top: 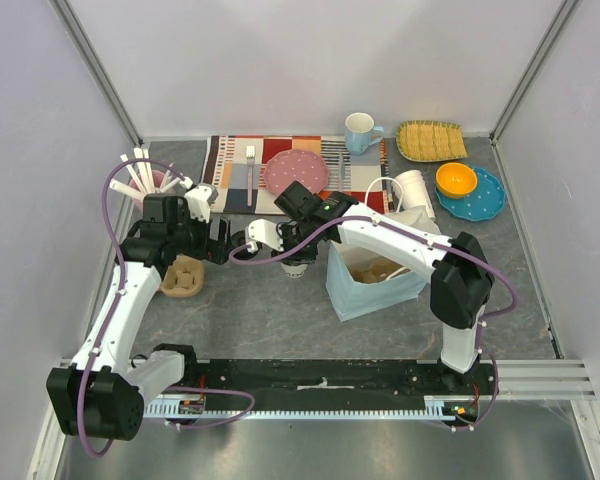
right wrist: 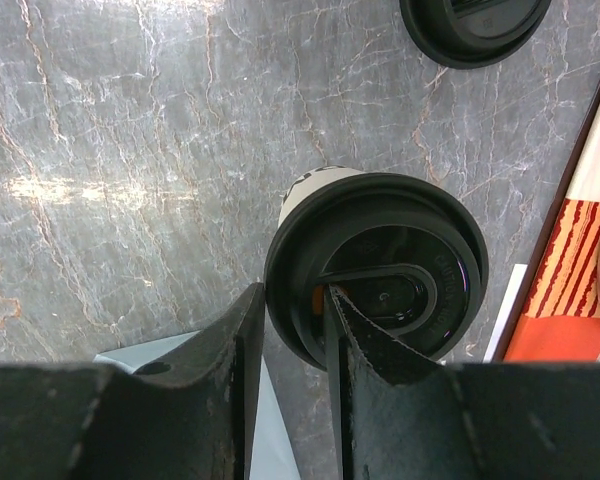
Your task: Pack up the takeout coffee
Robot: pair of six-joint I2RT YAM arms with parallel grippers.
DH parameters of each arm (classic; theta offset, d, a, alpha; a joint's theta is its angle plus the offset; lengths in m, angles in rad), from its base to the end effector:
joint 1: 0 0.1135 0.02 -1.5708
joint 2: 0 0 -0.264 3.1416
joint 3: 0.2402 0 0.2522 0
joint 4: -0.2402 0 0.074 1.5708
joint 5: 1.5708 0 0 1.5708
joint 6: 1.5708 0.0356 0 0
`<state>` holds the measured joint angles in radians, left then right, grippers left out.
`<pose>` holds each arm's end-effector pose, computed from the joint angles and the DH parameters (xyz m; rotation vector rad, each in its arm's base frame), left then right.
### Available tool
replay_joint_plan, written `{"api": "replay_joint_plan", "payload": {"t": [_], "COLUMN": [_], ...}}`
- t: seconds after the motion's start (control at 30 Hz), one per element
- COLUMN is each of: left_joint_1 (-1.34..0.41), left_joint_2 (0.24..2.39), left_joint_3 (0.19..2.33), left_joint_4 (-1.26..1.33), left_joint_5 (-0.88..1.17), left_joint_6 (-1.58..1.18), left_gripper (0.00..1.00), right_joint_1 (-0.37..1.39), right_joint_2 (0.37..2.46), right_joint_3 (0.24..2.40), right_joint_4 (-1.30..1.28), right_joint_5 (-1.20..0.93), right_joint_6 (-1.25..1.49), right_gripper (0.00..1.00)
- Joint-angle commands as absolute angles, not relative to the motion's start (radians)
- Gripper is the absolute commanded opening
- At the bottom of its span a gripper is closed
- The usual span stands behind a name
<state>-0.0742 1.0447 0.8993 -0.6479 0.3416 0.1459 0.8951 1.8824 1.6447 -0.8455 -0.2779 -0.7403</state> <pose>0.2125 -0.0278 0.2890 0.4195 2.2976 -0.3674 0.2450 0.3212 0.2698 -1.9941 1.7431 0.4200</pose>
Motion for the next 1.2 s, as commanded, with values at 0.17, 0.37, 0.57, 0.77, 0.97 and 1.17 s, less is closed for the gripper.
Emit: {"api": "replay_joint_plan", "payload": {"t": [0.17, 0.37, 0.57, 0.77, 0.97, 1.17], "left_joint_1": [-0.069, -0.069, -0.069, -0.069, -0.069, -0.069], "left_joint_2": [1.051, 1.061, 1.071, 1.078, 1.097, 1.103], "left_joint_3": [0.925, 0.936, 0.951, 0.965, 0.983, 0.994], "left_joint_4": [-0.611, -0.609, -0.614, -0.620, -0.633, -0.644], "left_joint_5": [0.356, 0.356, 0.359, 0.365, 0.367, 0.380], "left_joint_6": [0.153, 0.160, 0.163, 0.161, 0.166, 0.166], "left_gripper": [1.00, 1.00, 1.00, 1.00, 1.00, 1.00], "right_joint_1": [0.904, 0.905, 0.908, 0.908, 0.907, 0.907], "right_joint_2": [1.873, 1.875, 1.865, 1.856, 1.841, 1.836], "right_joint_3": [1.637, 1.644, 1.651, 1.677, 1.686, 1.724], "right_joint_4": [-0.831, -0.830, -0.831, -0.838, -0.851, -0.871], "right_joint_5": [-0.261, -0.259, -0.252, -0.270, -0.270, -0.279], "right_joint_6": [-0.762, -0.761, -0.758, -0.735, -0.698, -0.638], "right_gripper": [0.28, 0.18, 0.14, 0.07, 0.00, 0.00]}}
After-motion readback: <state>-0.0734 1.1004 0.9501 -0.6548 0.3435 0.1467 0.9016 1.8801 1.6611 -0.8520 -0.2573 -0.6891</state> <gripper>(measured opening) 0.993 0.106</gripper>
